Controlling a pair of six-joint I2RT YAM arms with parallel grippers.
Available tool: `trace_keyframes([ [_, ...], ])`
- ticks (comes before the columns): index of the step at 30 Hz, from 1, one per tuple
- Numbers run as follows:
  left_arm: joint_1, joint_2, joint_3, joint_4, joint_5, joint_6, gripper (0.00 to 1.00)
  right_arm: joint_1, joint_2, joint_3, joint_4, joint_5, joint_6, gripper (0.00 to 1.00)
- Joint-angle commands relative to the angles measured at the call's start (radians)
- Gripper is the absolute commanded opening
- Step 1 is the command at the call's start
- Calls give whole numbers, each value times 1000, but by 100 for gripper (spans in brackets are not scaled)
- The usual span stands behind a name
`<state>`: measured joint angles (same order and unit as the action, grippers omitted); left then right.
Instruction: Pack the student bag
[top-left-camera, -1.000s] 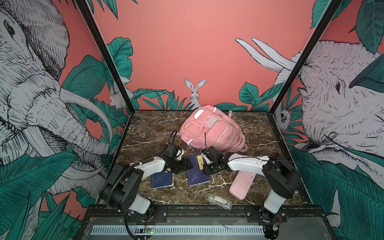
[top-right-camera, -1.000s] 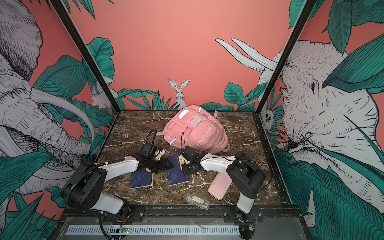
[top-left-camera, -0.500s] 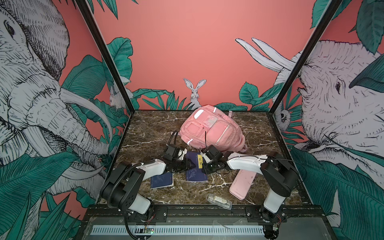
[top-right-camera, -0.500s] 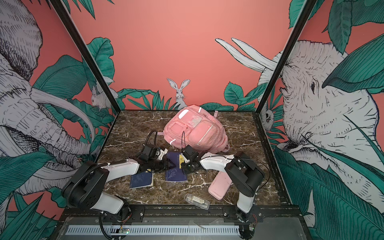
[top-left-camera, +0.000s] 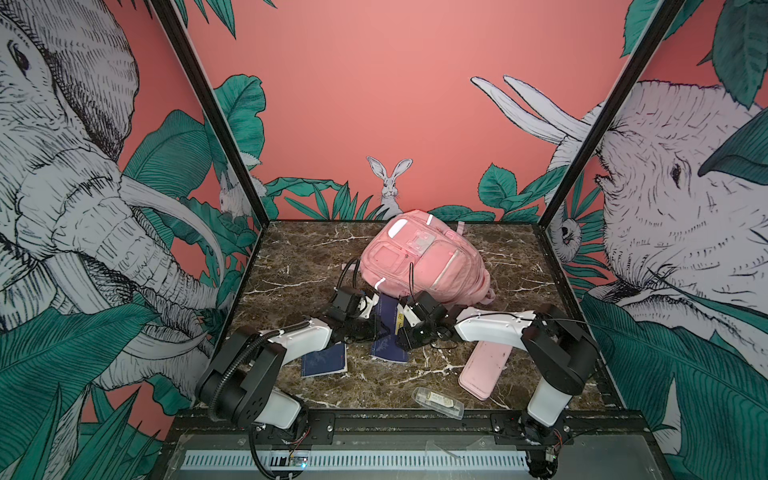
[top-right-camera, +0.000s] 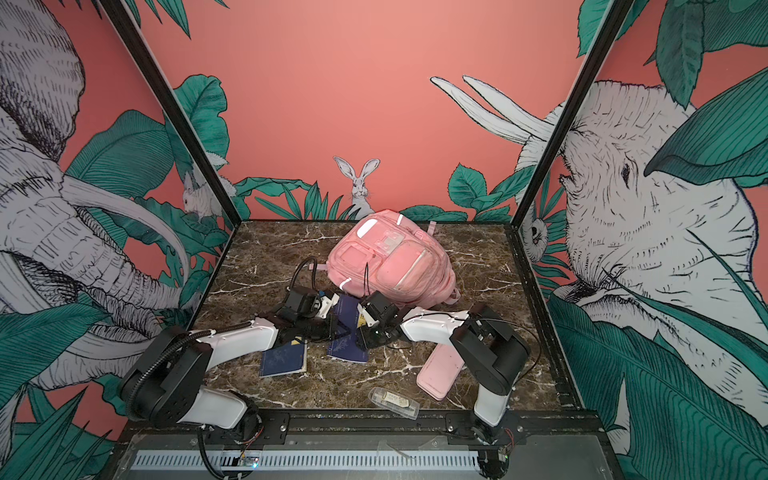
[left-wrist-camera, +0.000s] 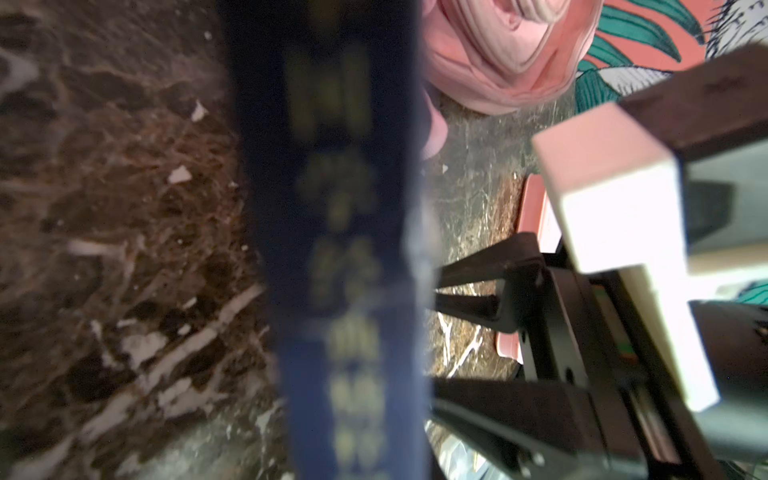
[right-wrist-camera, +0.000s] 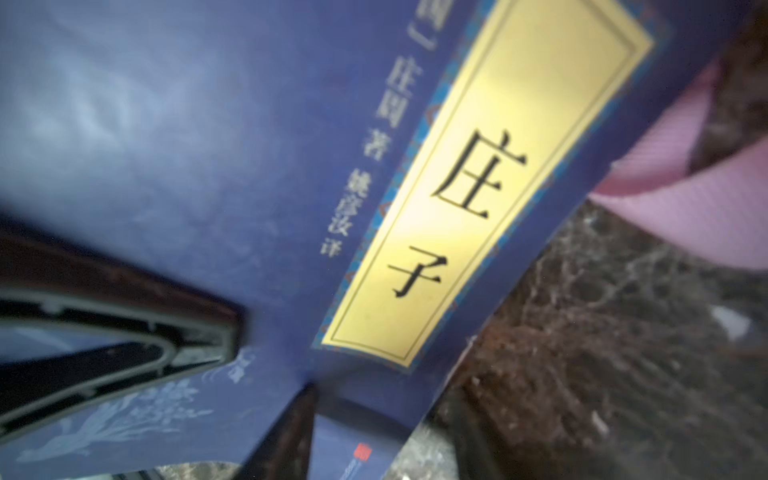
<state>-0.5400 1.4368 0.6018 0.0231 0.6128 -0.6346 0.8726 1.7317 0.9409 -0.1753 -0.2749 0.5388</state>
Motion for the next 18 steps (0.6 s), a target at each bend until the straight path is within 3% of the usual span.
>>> trace_keyframes([
  [1,10,-81,81,-50,73,56,0,-1,-57,-41,-117,67,-33,62],
  [5,38,-130,156,-87,118,87,0,-68,-238,-100,-80,65,-20,68],
  [10,51,-117,254,-66,229,87,0,-192,-457,-220,148,-102,55,76],
  [18,51,5,335,168,379,-58,0,-264,-564,-210,264,-212,108,81],
])
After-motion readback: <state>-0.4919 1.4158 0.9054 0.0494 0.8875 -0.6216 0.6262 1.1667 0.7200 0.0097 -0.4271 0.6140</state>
